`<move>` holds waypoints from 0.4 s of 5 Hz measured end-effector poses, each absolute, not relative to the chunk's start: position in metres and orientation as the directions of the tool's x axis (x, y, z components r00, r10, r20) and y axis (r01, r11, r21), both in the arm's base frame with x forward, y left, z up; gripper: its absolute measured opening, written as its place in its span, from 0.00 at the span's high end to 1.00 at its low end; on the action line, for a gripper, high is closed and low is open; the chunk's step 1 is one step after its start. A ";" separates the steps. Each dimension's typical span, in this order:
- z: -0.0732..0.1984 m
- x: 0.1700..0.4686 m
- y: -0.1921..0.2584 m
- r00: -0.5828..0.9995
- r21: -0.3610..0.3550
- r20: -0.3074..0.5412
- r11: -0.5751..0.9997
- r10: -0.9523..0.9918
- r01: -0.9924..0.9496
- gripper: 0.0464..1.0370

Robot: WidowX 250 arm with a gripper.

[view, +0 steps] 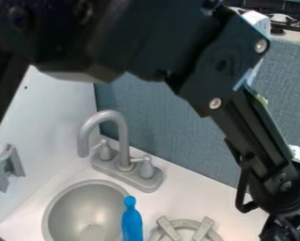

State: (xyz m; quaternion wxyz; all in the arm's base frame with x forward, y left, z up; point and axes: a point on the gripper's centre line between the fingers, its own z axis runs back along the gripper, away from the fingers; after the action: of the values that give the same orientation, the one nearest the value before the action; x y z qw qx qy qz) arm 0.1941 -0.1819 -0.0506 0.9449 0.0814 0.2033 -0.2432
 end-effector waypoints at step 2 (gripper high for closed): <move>-0.055 0.199 -0.189 0.807 0.038 -0.426 0.883 -0.409 0.468 0.67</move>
State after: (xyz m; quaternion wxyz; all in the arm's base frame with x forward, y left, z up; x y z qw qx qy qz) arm 0.1993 -0.1890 -0.0545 0.9478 0.0705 0.2077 -0.2313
